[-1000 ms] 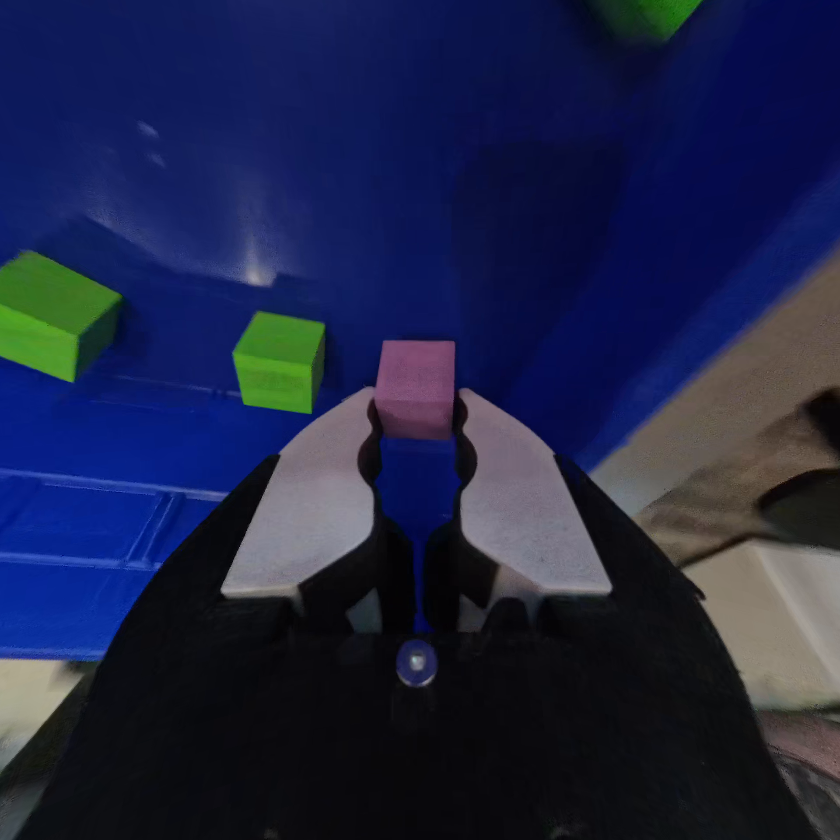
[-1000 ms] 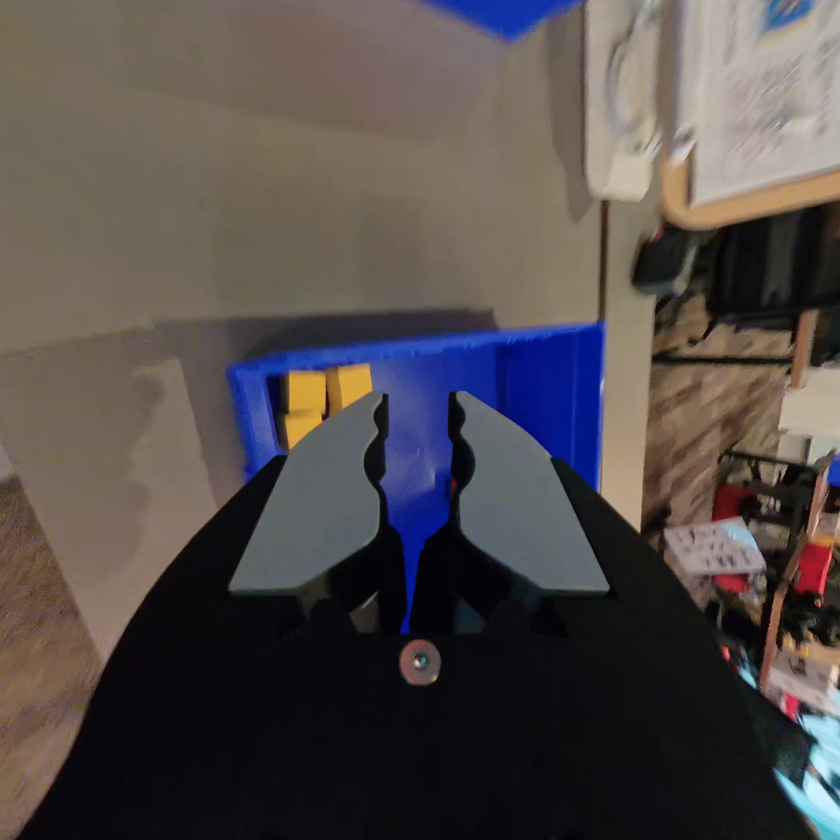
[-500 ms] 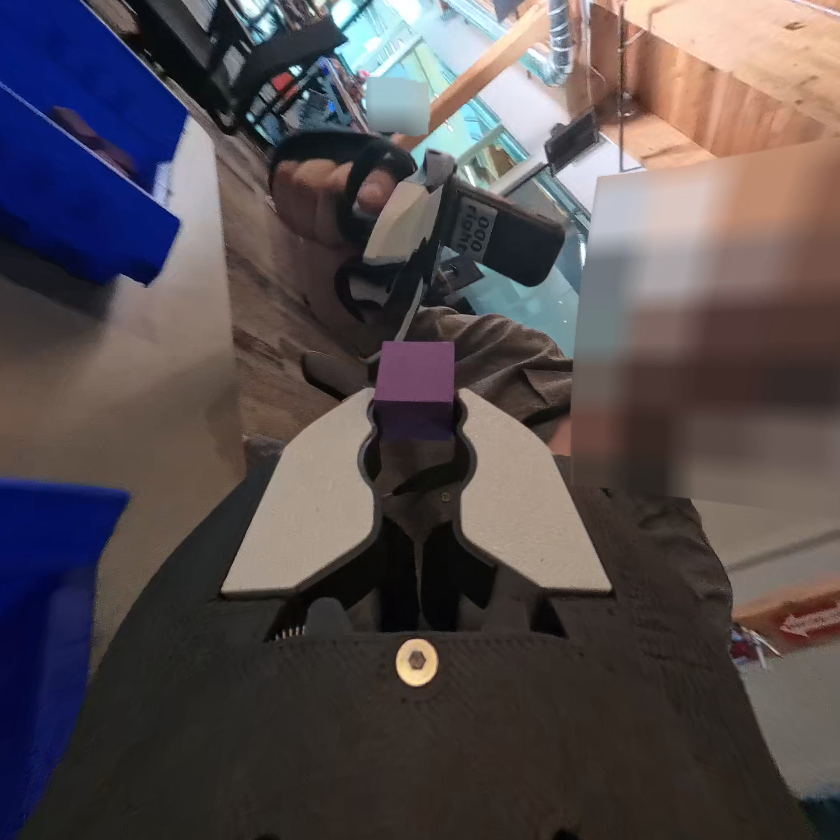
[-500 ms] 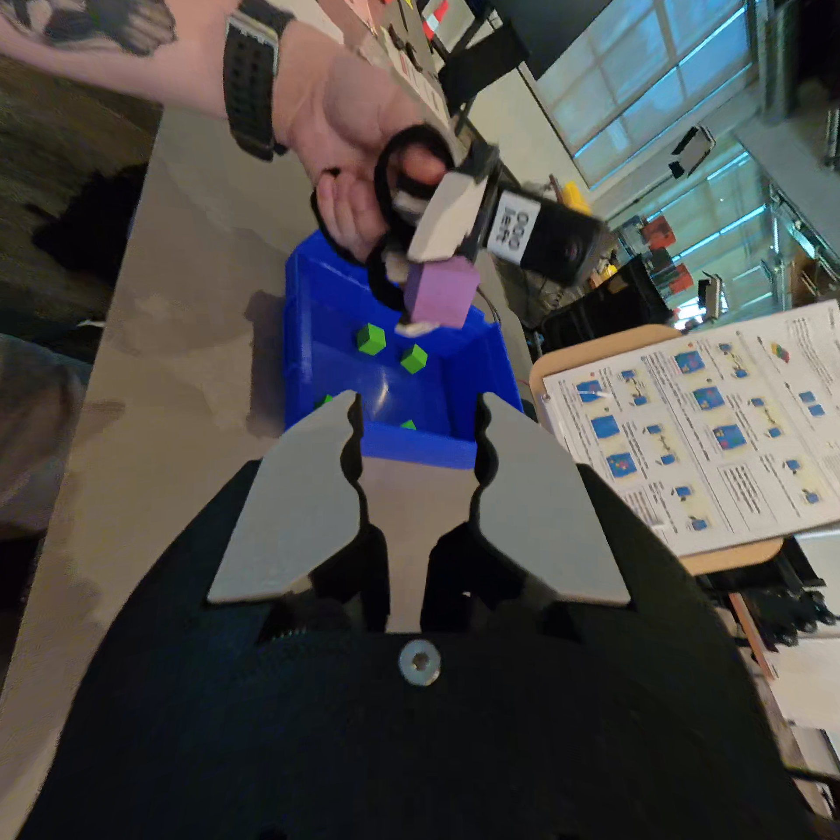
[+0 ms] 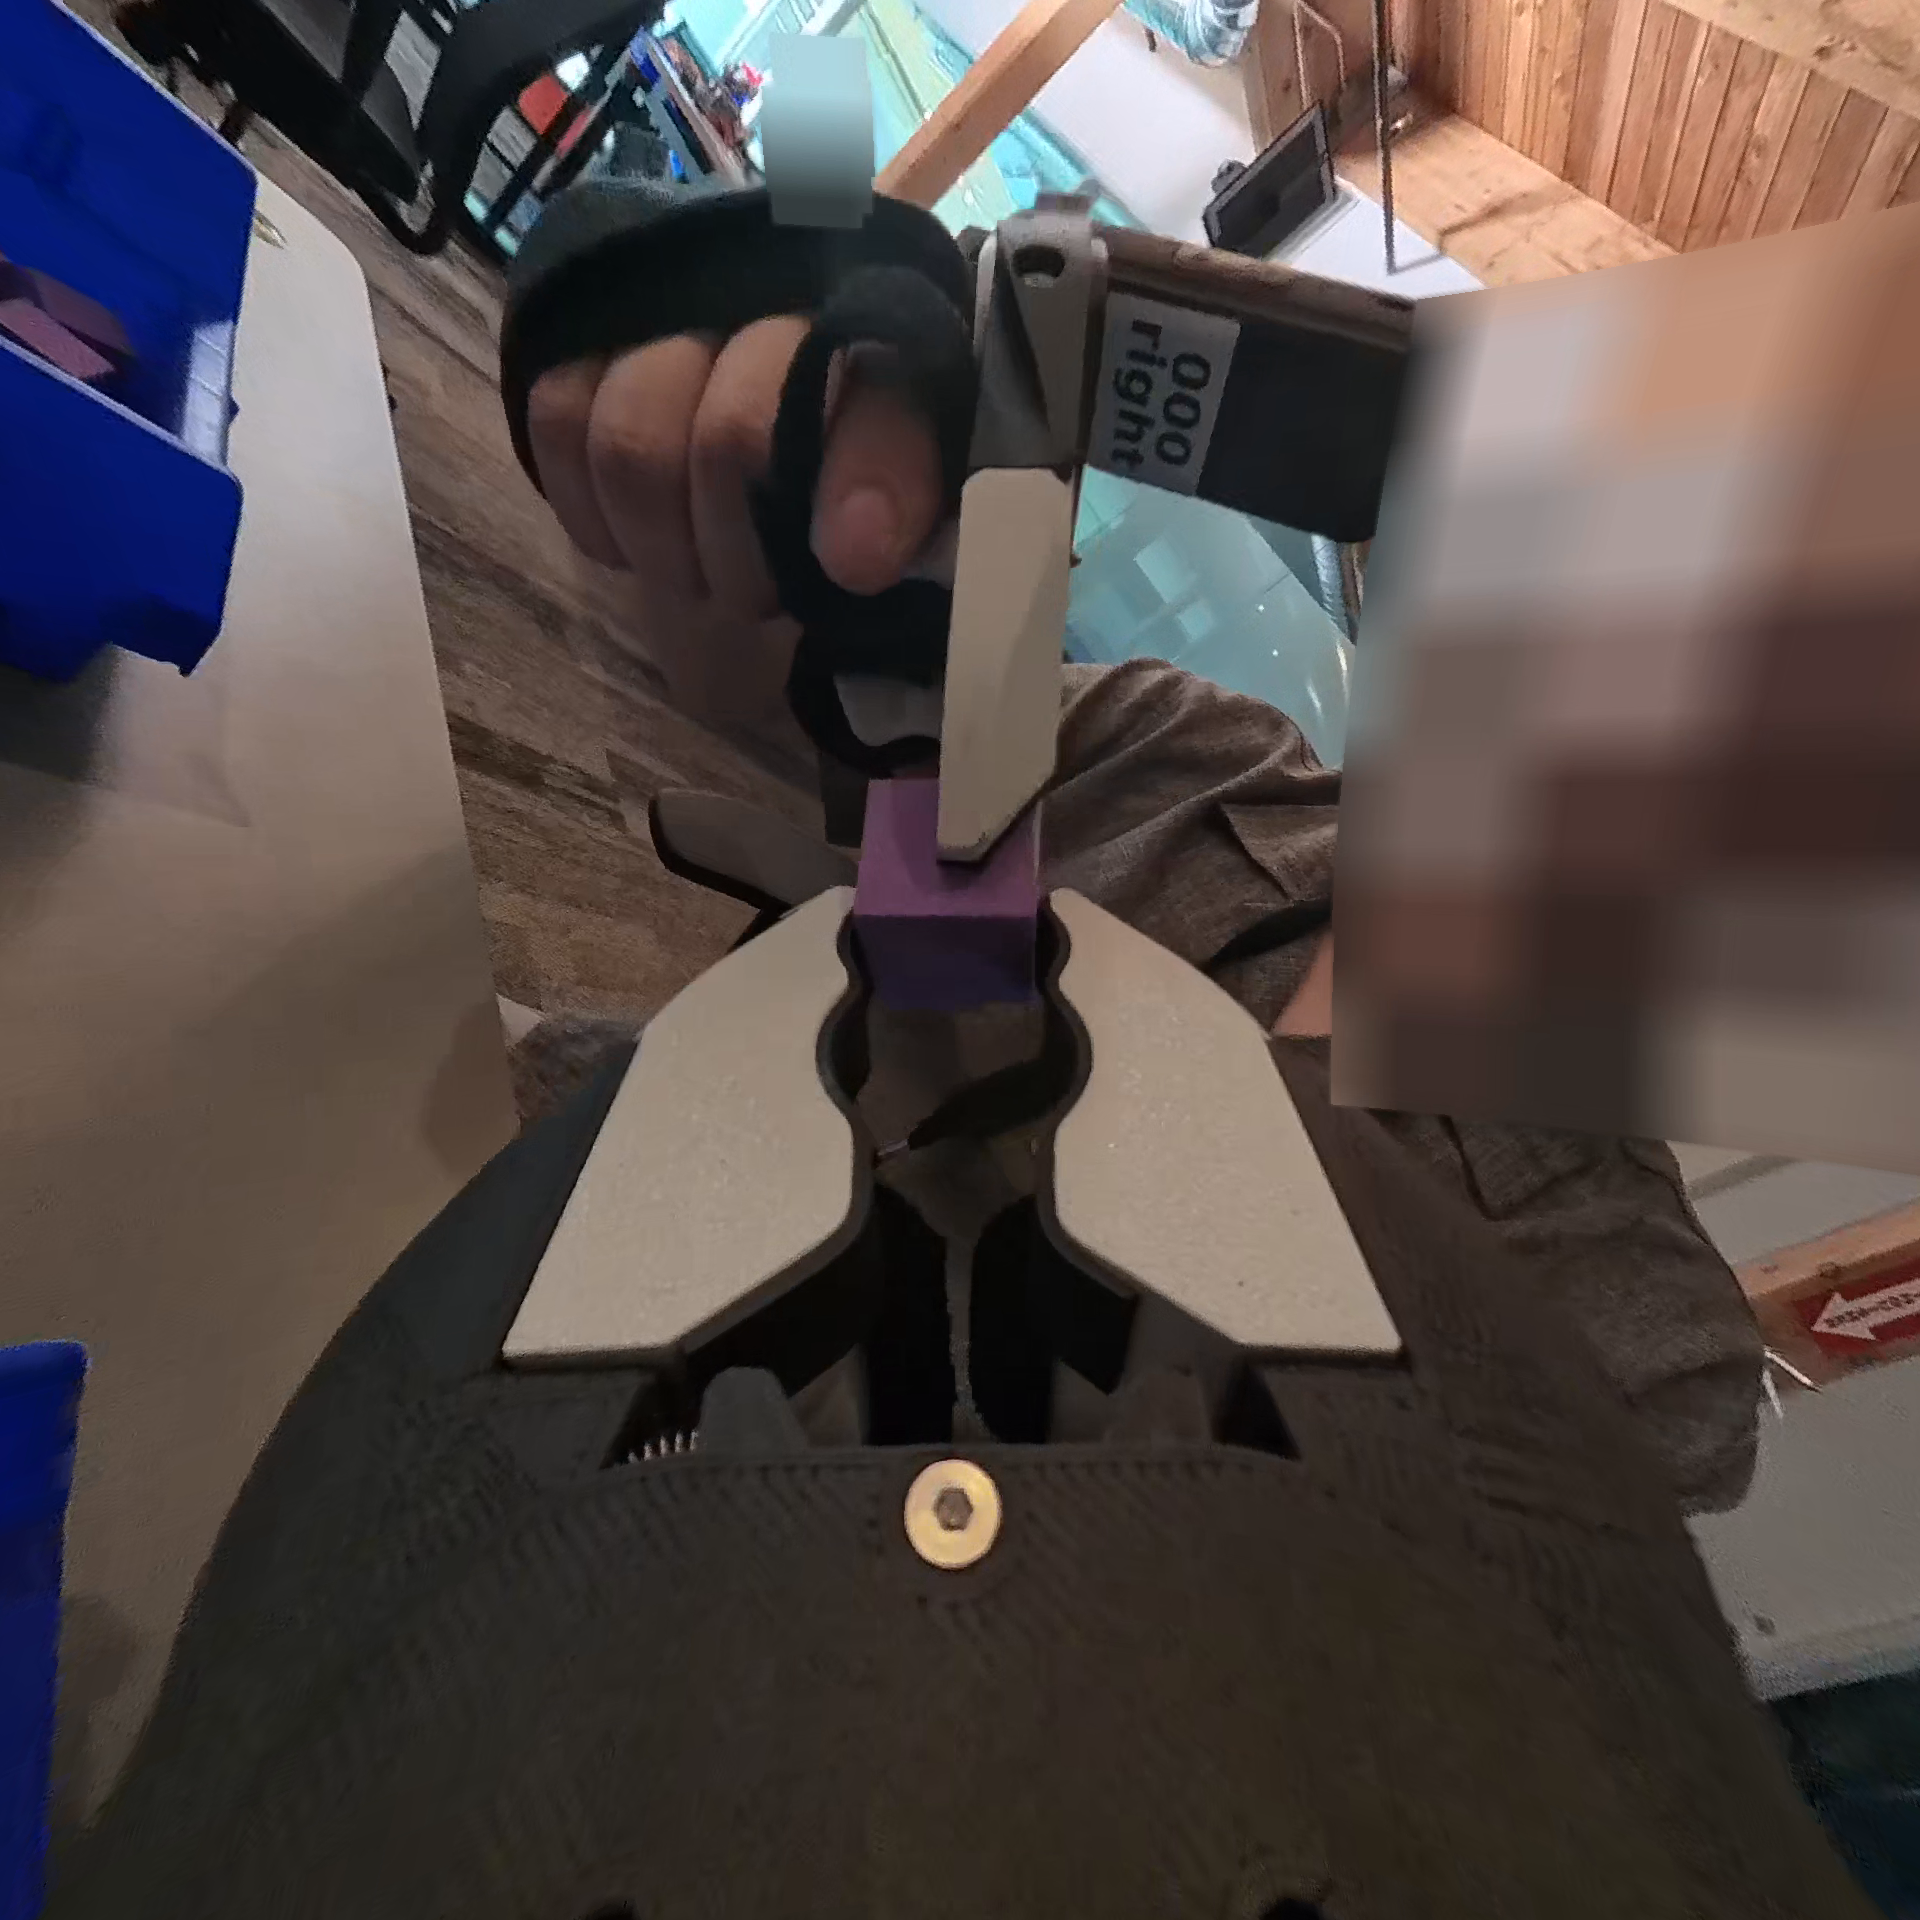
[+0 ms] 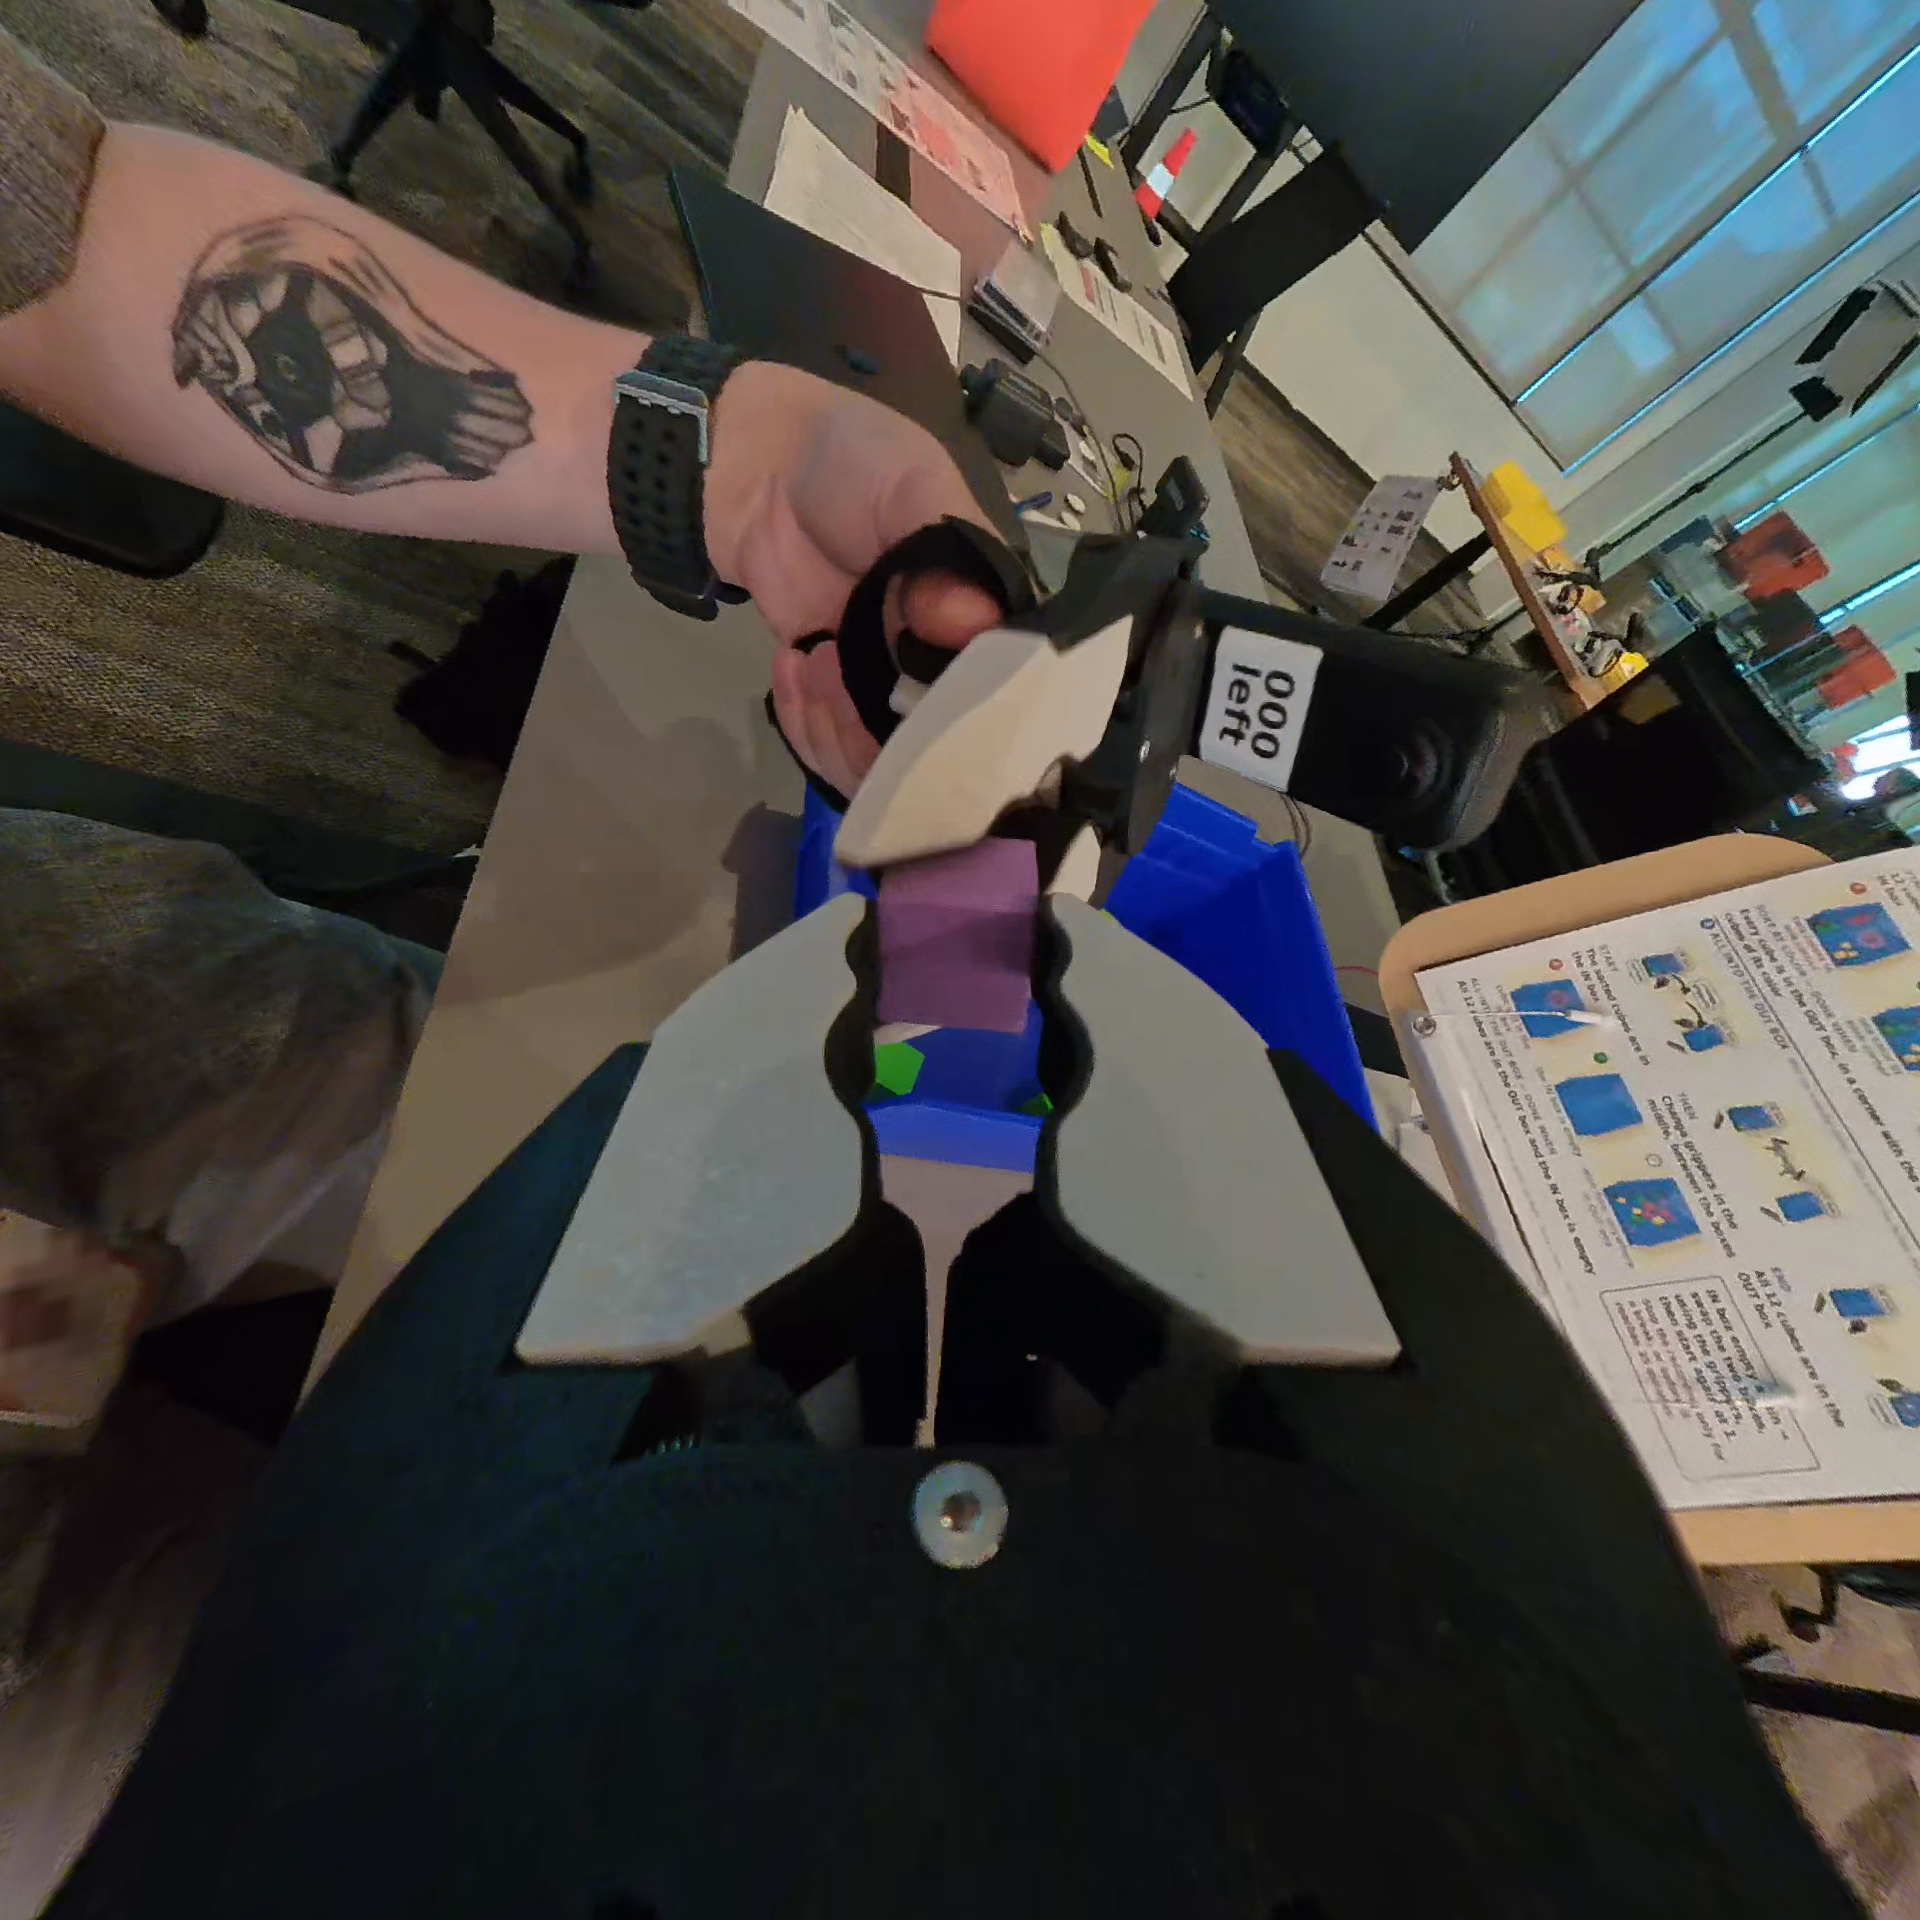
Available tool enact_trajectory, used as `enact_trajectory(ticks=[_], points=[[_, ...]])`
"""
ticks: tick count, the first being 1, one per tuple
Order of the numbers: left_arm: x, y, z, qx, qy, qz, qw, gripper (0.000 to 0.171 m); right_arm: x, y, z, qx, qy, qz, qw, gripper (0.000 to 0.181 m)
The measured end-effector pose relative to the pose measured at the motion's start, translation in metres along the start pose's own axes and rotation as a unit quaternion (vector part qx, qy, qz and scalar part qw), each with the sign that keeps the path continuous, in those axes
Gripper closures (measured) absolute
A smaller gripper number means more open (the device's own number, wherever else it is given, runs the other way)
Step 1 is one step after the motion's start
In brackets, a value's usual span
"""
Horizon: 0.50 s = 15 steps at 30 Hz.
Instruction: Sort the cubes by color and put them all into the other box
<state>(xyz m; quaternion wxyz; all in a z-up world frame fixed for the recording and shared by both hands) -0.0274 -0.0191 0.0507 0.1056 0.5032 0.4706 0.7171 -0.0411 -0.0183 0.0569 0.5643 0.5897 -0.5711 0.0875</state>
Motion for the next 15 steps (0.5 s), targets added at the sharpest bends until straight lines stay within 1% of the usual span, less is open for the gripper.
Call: enact_trajectory(ticks=[2, 3, 5, 7, 8, 10, 12, 13, 15], points=[[0.009, 0.005, -0.003, -0.012, 0.029, 0.0, 1.0, 0.121, -0.005, 0.008, -0.008, -0.011, -0.016, -0.007, 1.0, 0.154], [0.013, 0.005, -0.007, -0.003, 0.044, 0.008, 0.999, 0.117, -0.008, 0.014, -0.015, -0.016, -0.026, -0.01, 0.999, 0.154], [0.019, 0.004, -0.016, 0.028, 0.07, 0.028, 0.997, 0.12, -0.022, 0.029, -0.035, -0.026, -0.065, -0.008, 0.998, 0.154], [0.022, 0.005, -0.028, 0.062, 0.094, 0.043, 0.993, 0.124, -0.046, 0.048, -0.061, -0.031, -0.128, 0.002, 0.991, 0.154], [0.022, 0.005, -0.034, 0.076, 0.104, 0.052, 0.99, 0.125, -0.062, 0.056, -0.075, -0.029, -0.166, 0.009, 0.986, 0.154], [0.023, 0.012, -0.045, 0.08, 0.13, 0.068, 0.986, 0.127, -0.1, 0.071, -0.105, -0.021, -0.25, 0.034, 0.967, 0.154], [0.025, 0.018, -0.055, 0.077, 0.147, 0.075, 0.983, 0.132, -0.141, 0.075, -0.131, 0.002, -0.324, 0.068, 0.944, 0.154], [0.025, 0.02, -0.059, 0.077, 0.148, 0.075, 0.983, 0.135, -0.164, 0.074, -0.143, 0.017, -0.363, 0.087, 0.927, 0.154], [0.023, 0.024, -0.064, 0.078, 0.15, 0.082, 0.982, 0.138, -0.215, 0.067, -0.165, 0.044, -0.444, 0.122, 0.887, 0.154]])
Point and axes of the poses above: each gripper's, where its closed fingertips meet, z out along the fingers, x out of its top, y = z × x across the jaws, the point moved 1 cm from there along -z, back along the fingers, and after that the axes turned 2 degrees about -x, right-handed, at the moved point
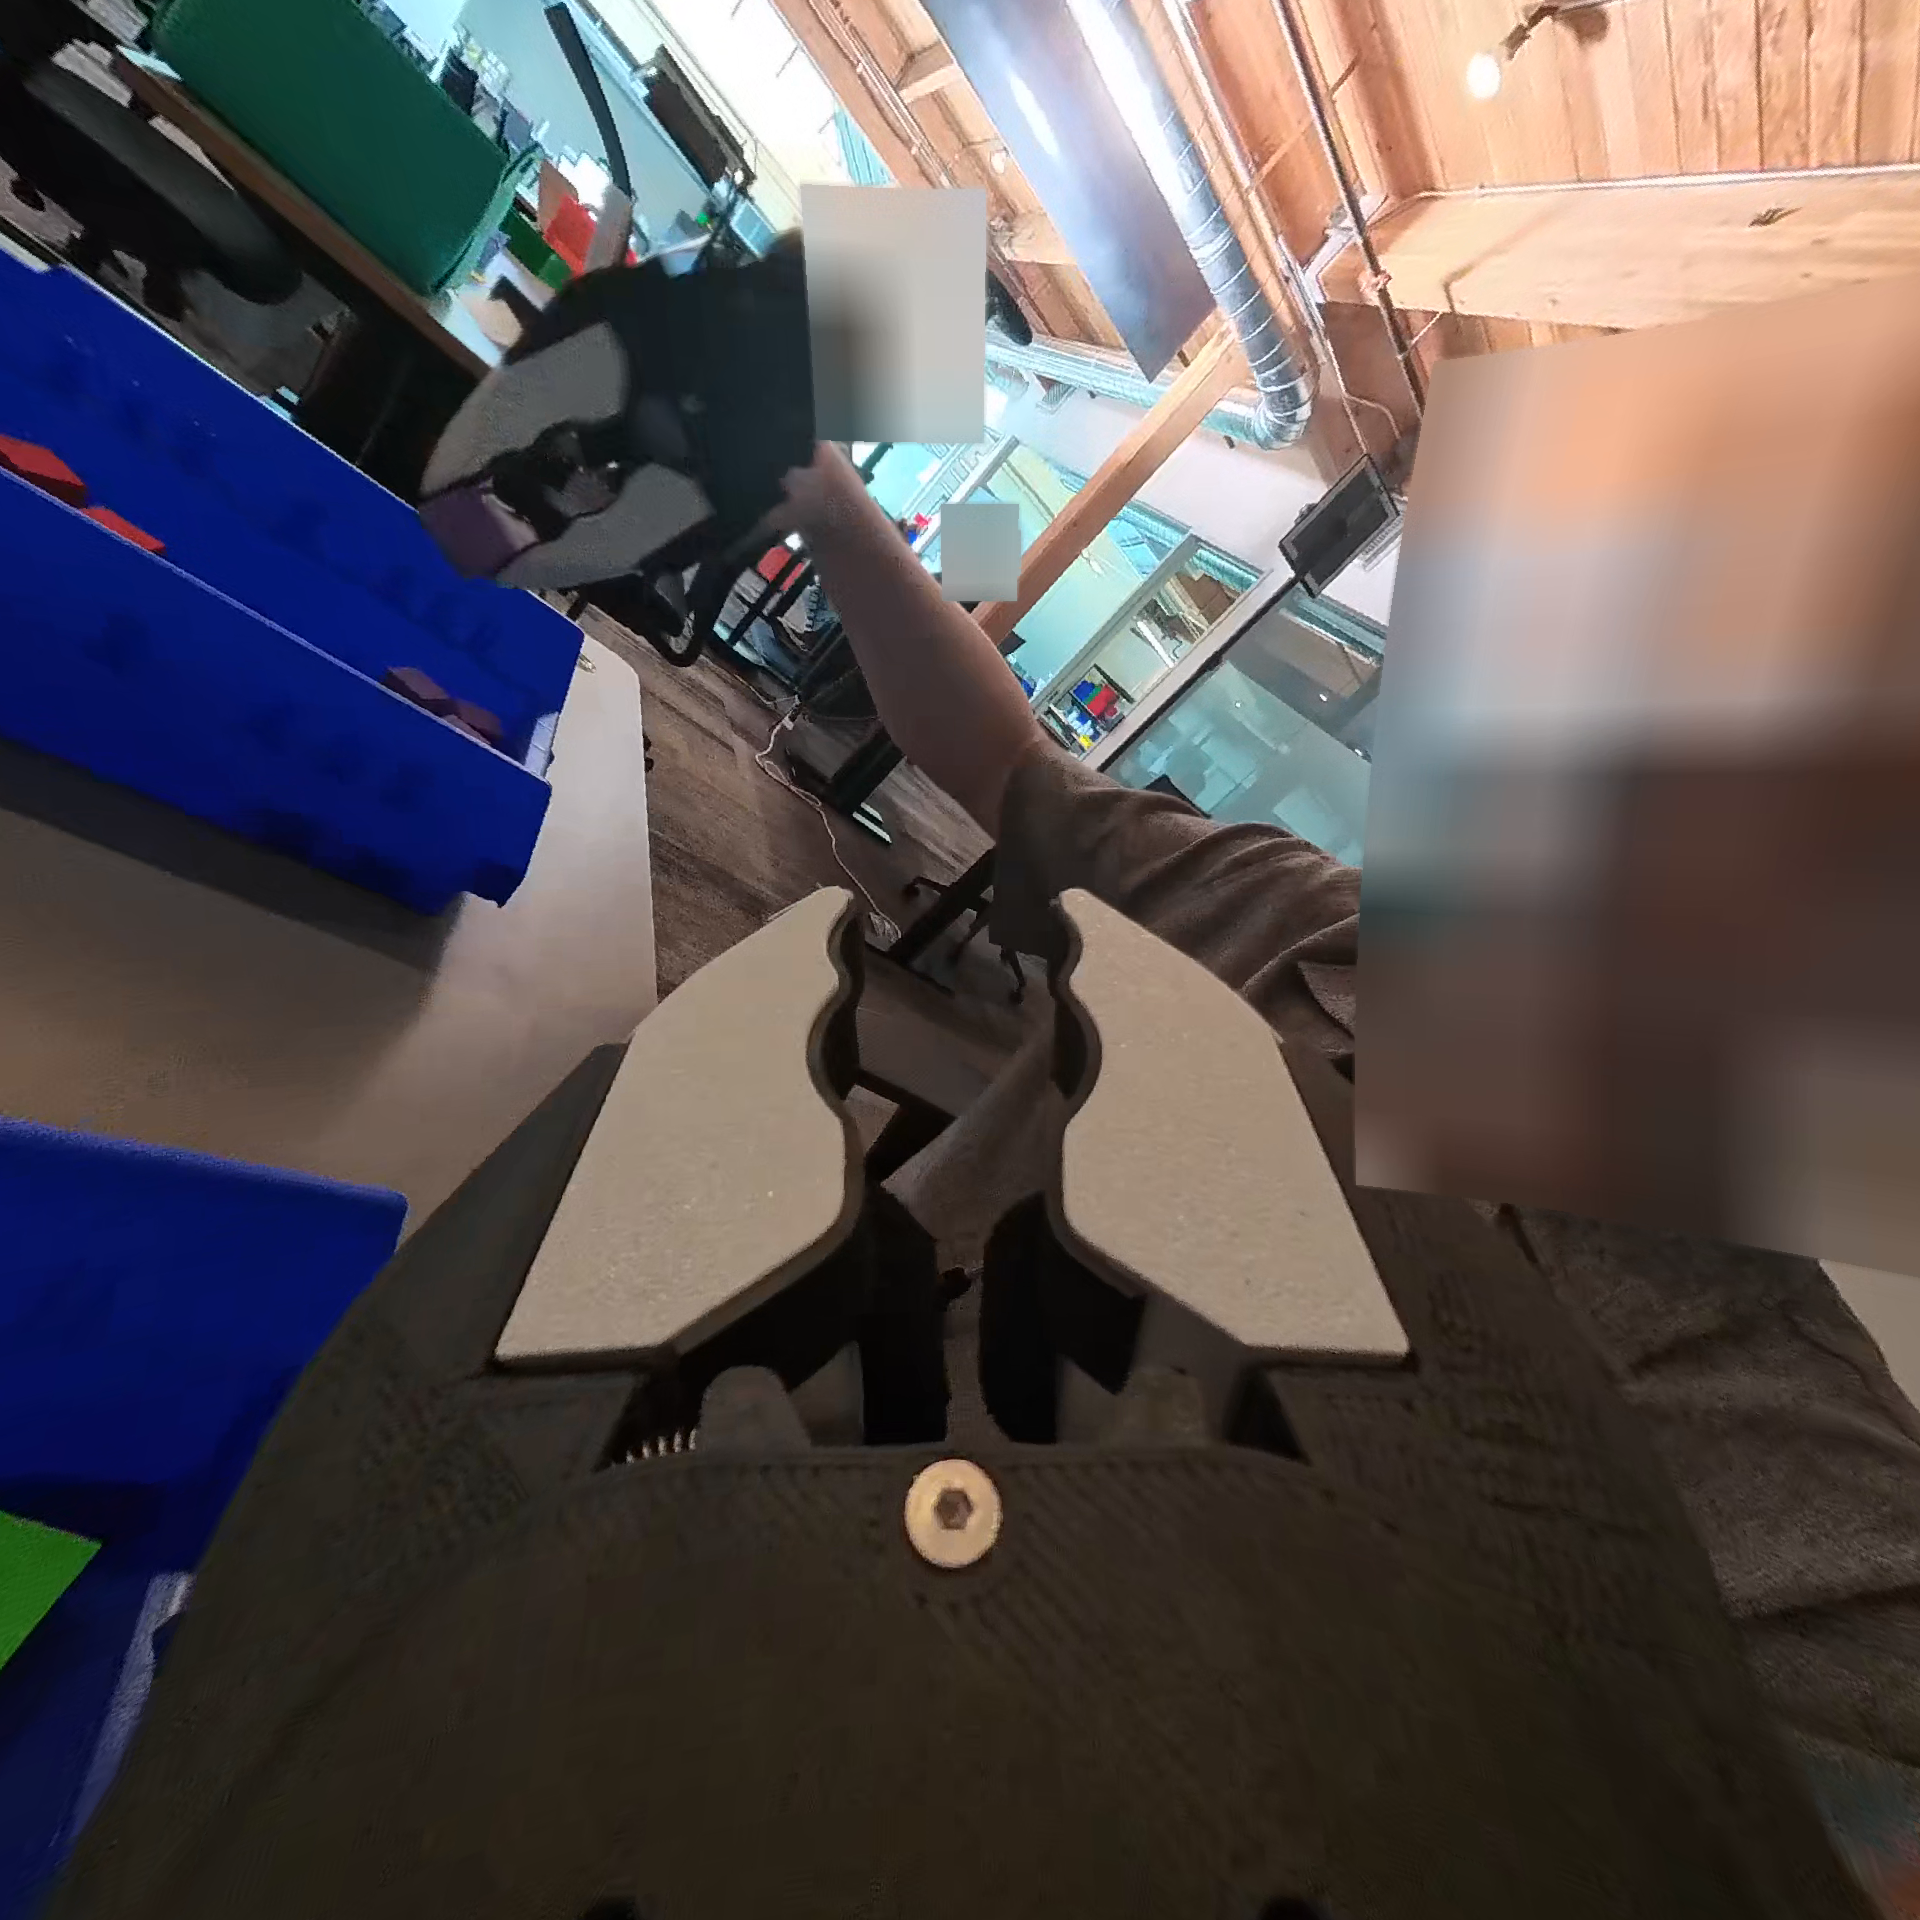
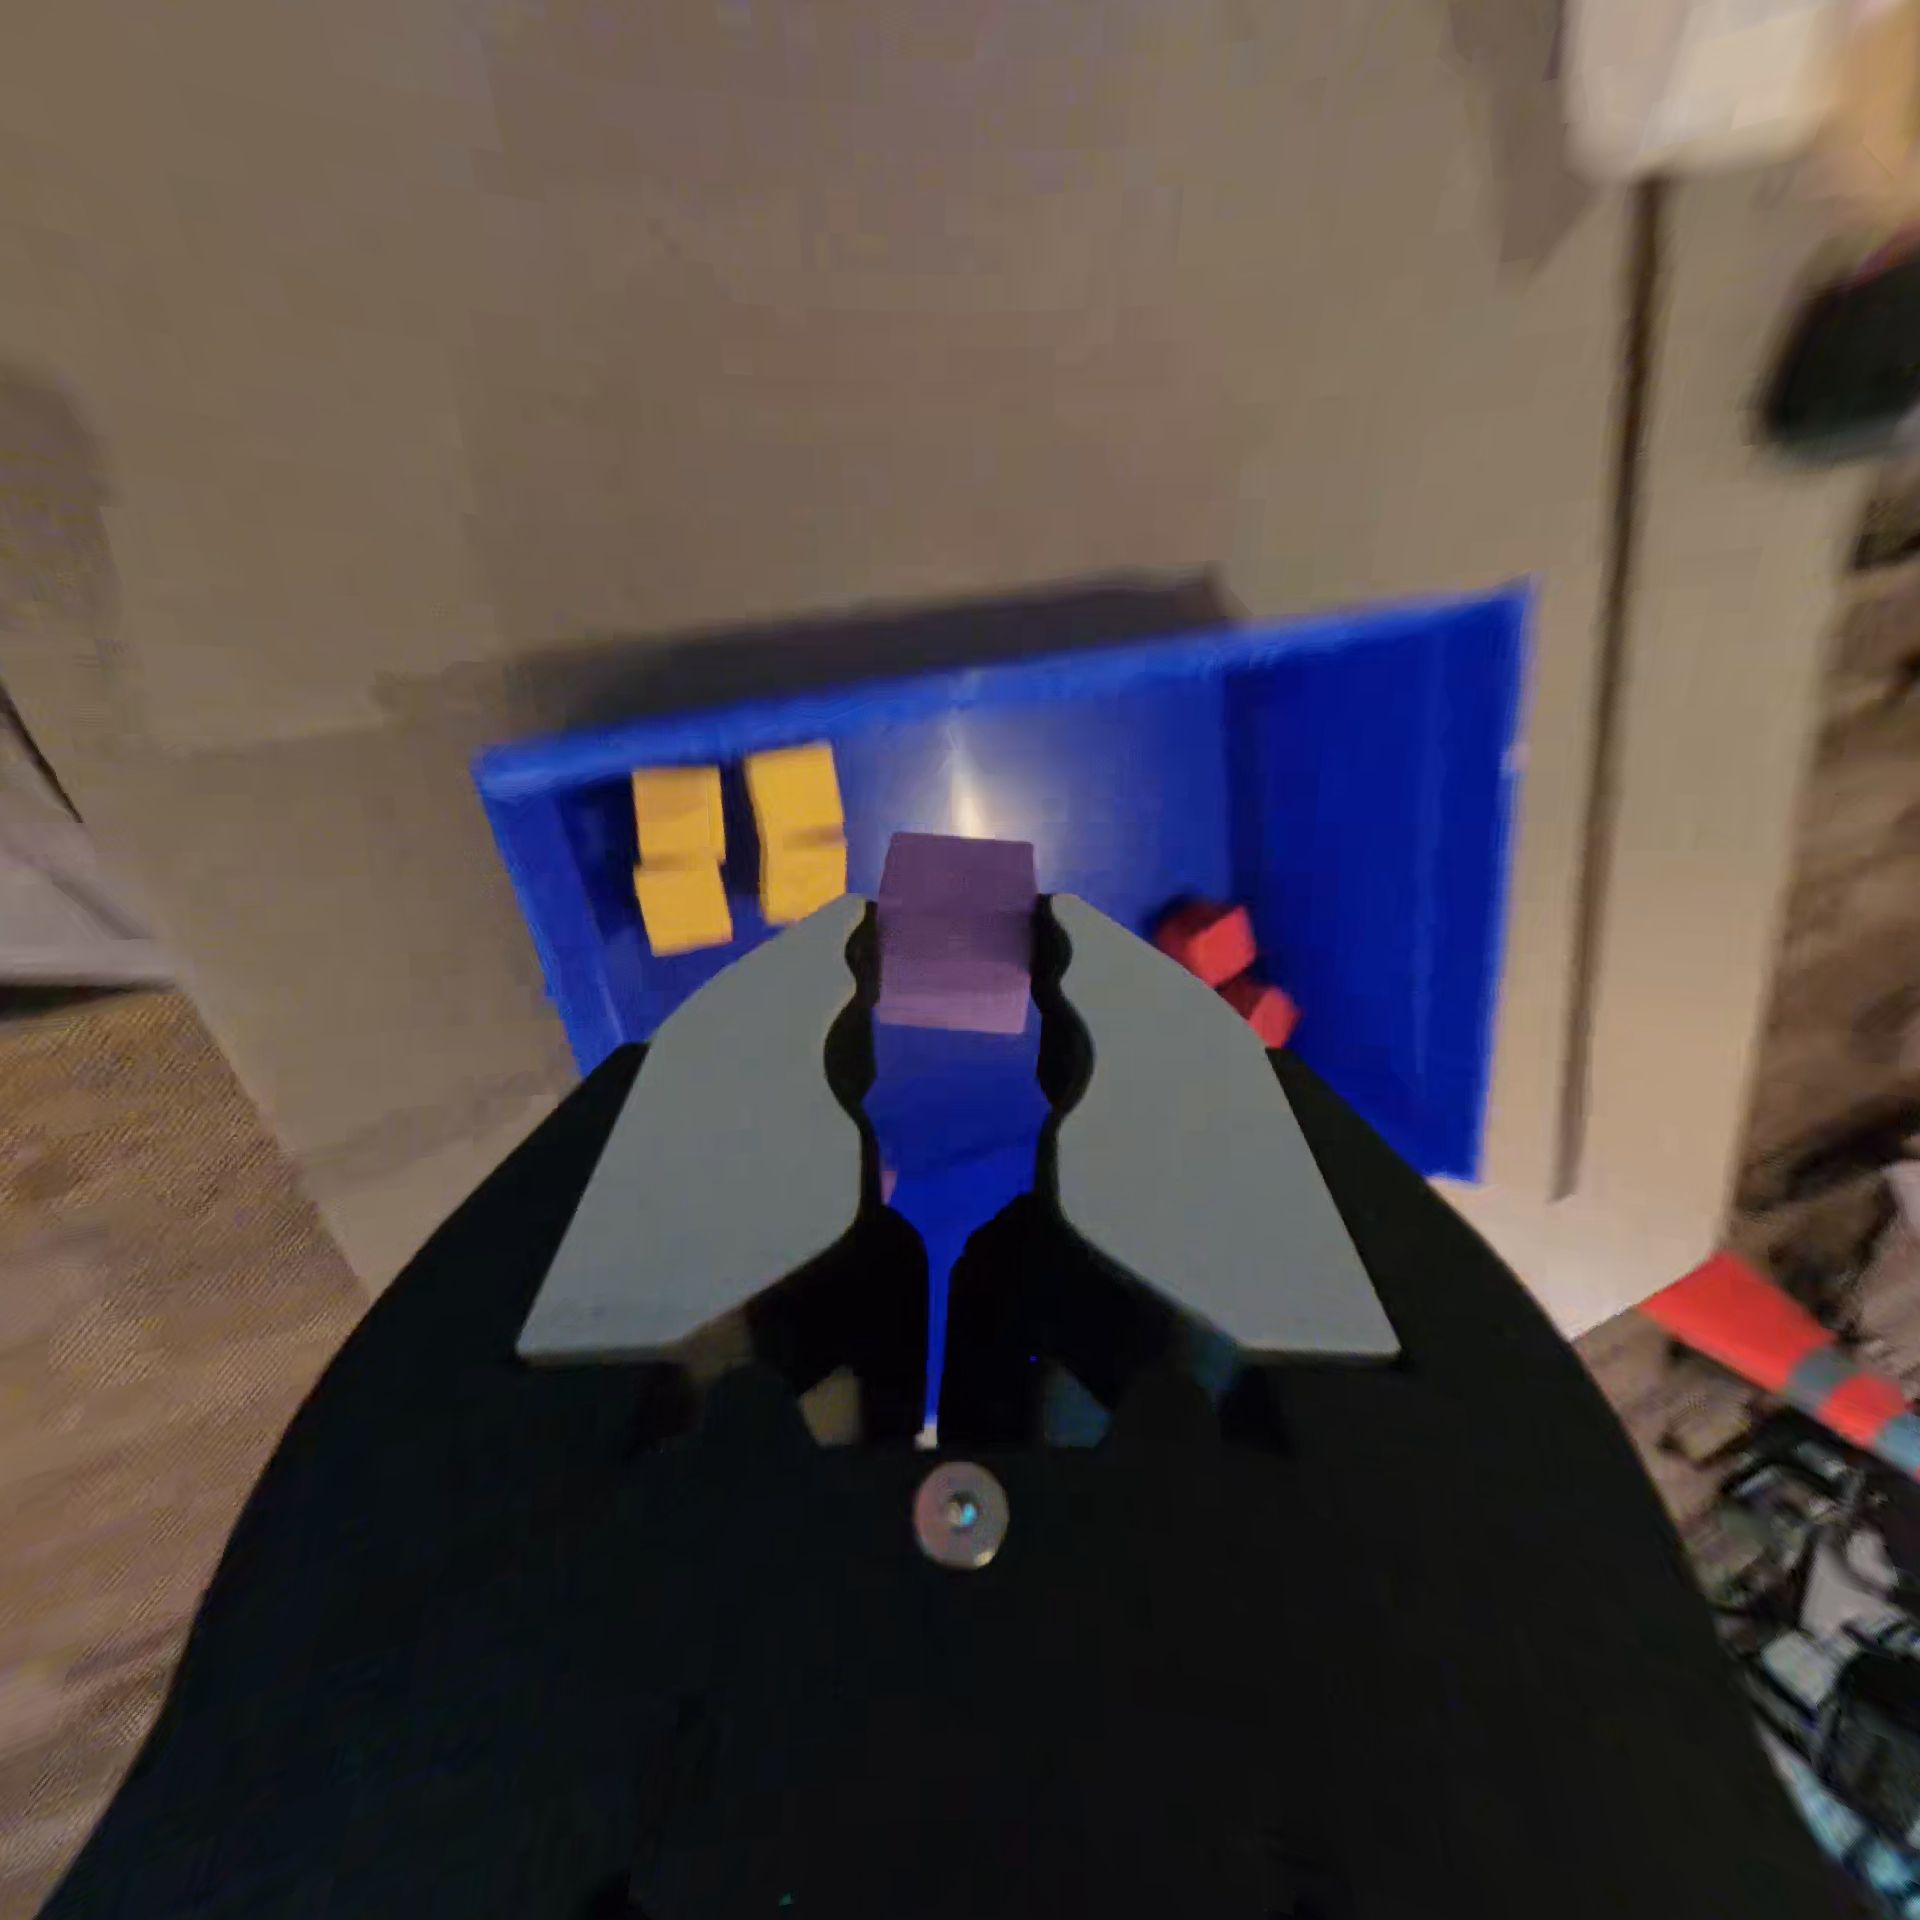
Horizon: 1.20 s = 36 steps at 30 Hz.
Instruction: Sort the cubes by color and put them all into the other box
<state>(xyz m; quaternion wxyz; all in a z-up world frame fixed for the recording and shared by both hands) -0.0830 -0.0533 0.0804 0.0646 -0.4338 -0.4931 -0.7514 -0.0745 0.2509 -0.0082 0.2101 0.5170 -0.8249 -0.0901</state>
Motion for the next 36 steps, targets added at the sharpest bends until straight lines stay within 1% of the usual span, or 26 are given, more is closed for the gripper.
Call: enact_trajectory(ticks=[2, 3, 5, 7, 9, 10, 15, 19, 23, 25, 27, 29, 32, 34, 36], points=[[0.001, -0.003, -0.005, 0.018, 0.004, 0.0, 1.0, 0.139, -0.044, -0.005, 0.028, 0.053, -0.077, 0.033, 0.995, 0.153], [0.0, -0.009, -0.009, 0.042, 0.001, -0.004, 0.999, 0.139, -0.063, -0.01, 0.041, 0.077, -0.111, 0.046, 0.99, 0.153], [-0.002, -0.03, -0.021, 0.124, 0.001, -0.012, 0.992, 0.137, -0.093, -0.016, 0.062, 0.102, -0.169, 0.055, 0.979, 0.153], [-0.004, -0.053, -0.037, 0.209, 0.0, -0.018, 0.978, 0.13, -0.11, -0.019, 0.077, 0.118, -0.195, 0.059, 0.972, 0.153], [-0.007, -0.069, -0.051, 0.271, -0.006, -0.025, 0.962, 0.123, -0.117, -0.023, 0.089, 0.136, -0.203, 0.072, 0.967, 0.153], [-0.008, -0.072, -0.055, 0.284, -0.008, -0.027, 0.958, 0.122, -0.122, -0.024, 0.093, 0.142, -0.214, 0.076, 0.964, 0.153], [-0.006, -0.066, -0.063, 0.286, -0.001, -0.024, 0.958, 0.121, -0.141, -0.035, 0.1, 0.169, -0.27, 0.073, 0.945, 0.152], [-0.004, -0.065, -0.074, 0.302, 0.013, -0.022, 0.953, 0.121, -0.144, -0.037, 0.099, 0.174, -0.283, 0.078, 0.94, 0.152], [-0.008, -0.078, -0.088, 0.357, 0.005, -0.027, 0.934, 0.12, -0.144, -0.036, 0.097, 0.176, -0.29, 0.098, 0.936, 0.138], [-0.01, -0.091, -0.093, 0.401, -0.008, -0.026, 0.916, 0.119, -0.139, -0.029, 0.091, 0.158, -0.282, 0.1, 0.941, 0.137], [-0.015, -0.112, -0.098, 0.457, -0.048, -0.024, 0.888, 0.116, -0.128, -0.019, 0.081, 0.128, -0.253, 0.101, 0.953, 0.137], [-0.02, -0.139, -0.099, 0.505, -0.12, -0.014, 0.855, 0.115, -0.113, -0.005, 0.068, 0.079, -0.223, 0.091, 0.967, 0.138], [-0.024, -0.179, -0.101, 0.547, -0.245, 0.015, 0.801, 0.114, -0.085, 0.006, 0.051, 0.02, -0.163, 0.071, 0.984, 0.142], [-0.024, -0.203, -0.105, 0.564, -0.312, 0.049, 0.763, 0.114, -0.071, 0.003, 0.042, -0.011, -0.142, 0.05, 0.989, 0.142], [-0.028, -0.221, -0.106, 0.565, -0.359, 0.061, 0.74, 0.114, -0.057, -0.004, 0.035, -0.032, -0.117, 0.028, 0.992, 0.143]])
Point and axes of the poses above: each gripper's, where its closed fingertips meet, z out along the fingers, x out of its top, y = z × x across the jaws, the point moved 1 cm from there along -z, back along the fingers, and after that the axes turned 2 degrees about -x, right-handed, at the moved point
